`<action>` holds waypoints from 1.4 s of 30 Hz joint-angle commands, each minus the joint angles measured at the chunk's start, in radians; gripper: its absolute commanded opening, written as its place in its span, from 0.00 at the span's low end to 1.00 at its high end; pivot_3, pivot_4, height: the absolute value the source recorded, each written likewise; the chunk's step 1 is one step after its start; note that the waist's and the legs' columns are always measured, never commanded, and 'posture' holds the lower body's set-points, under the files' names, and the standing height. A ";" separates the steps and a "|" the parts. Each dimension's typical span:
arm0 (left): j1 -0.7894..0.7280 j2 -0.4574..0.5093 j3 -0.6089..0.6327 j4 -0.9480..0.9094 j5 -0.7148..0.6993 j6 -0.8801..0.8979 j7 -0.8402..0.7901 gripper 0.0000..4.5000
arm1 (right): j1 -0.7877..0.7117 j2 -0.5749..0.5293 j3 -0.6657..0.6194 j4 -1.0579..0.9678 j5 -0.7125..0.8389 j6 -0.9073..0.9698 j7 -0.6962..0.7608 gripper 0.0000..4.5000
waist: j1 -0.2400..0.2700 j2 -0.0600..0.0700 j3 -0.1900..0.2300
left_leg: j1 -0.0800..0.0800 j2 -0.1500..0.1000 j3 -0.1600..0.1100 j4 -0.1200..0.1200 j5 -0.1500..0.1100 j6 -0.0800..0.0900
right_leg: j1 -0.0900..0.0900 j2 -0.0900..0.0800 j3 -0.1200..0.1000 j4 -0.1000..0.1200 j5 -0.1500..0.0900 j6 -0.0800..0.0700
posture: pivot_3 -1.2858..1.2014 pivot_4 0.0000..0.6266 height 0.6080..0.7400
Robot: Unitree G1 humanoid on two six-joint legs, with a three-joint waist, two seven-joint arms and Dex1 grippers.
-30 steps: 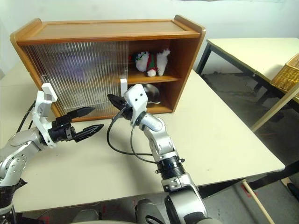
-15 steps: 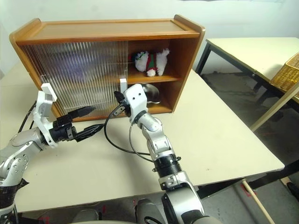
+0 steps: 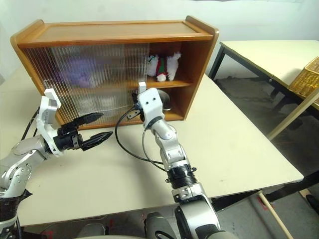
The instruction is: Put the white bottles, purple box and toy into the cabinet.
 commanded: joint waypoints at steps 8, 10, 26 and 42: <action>-0.017 -0.007 -0.018 0.020 0.013 -0.014 -0.007 1.00 | 0.040 -0.062 -0.077 -0.019 -0.007 0.056 -0.076 0.01 | 0.001 0.000 0.000 | 0.000 0.000 0.000 0.001 0.000 0.000 | 0.000 0.000 0.000 0.000 0.000 0.000 | 0.48 0.00 1.00; -0.017 -0.008 -0.019 0.021 0.013 -0.015 -0.008 1.00 | 0.052 -0.072 -0.088 -0.023 -0.003 0.061 -0.079 0.01 | 0.001 0.000 0.000 | 0.000 0.000 0.000 0.001 0.000 0.000 | 0.001 0.000 0.000 0.000 0.000 0.001 | 0.48 0.00 1.00; -0.021 -0.010 -0.027 0.033 0.016 -0.026 -0.021 1.00 | -0.024 -0.196 -0.209 0.192 0.015 -0.027 -0.092 0.01 | -0.003 0.000 0.000 | 0.000 0.000 0.000 0.001 0.000 0.000 | 0.000 0.000 0.001 0.000 0.002 0.004 | 0.47 0.00 1.00; -0.028 -0.012 -0.033 0.044 0.021 -0.035 -0.024 1.00 | -0.048 -0.275 -0.250 0.310 0.020 -0.113 -0.100 0.01 | -0.004 0.000 0.000 | -0.001 0.000 0.000 0.002 0.001 0.001 | 0.000 0.000 0.002 -0.002 0.005 0.009 | 0.47 0.00 1.00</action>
